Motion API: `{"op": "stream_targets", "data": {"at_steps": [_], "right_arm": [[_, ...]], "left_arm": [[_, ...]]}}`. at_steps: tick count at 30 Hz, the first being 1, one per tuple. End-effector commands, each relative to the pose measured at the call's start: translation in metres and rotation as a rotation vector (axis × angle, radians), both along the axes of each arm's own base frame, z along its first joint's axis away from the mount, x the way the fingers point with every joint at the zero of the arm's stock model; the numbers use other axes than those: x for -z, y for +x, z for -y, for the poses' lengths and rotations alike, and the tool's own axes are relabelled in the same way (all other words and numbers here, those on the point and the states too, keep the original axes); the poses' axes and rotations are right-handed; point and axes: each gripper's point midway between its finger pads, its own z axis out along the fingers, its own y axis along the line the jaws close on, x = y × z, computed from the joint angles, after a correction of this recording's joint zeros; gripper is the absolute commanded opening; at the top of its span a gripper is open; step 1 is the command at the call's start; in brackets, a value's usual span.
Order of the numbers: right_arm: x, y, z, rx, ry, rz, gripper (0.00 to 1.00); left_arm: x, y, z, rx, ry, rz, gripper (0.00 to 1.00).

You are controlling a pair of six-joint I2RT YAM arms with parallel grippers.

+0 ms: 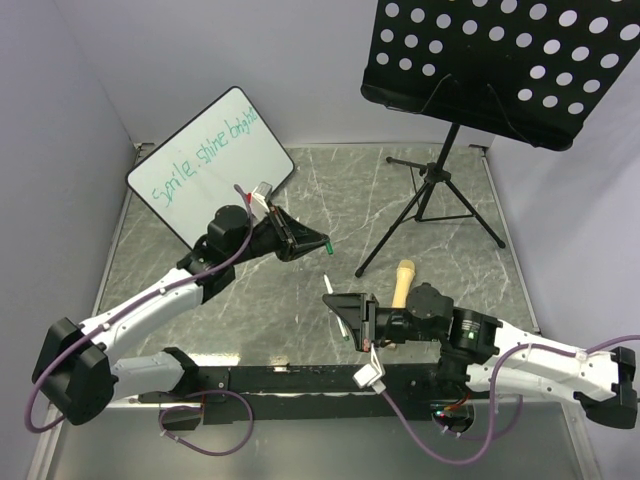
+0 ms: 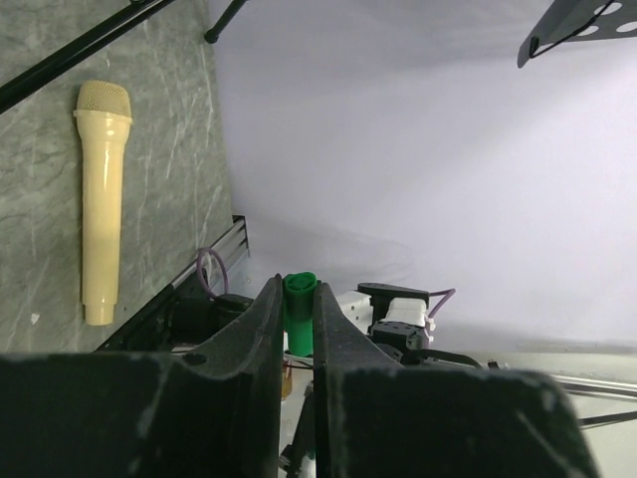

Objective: Write a sentence on the whiteboard
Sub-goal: Insert the pen cap into the whiteboard marker.

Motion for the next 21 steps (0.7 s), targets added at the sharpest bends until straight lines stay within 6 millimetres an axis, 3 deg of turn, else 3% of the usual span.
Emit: {"op": "stream_targets", "data": {"at_steps": [1,21], "right_arm": [[-0.011,0.006,-0.002,0.03,0.034,0.013,0.0],[-0.018,0.027,0.003,0.105,0.032,0.016,0.0]], "left_arm": [[-0.024,-0.004,-0.006,-0.012,-0.064,0.037,0.01],[-0.016,-0.01,-0.008,0.002,-0.02,0.038,0.01]]}}
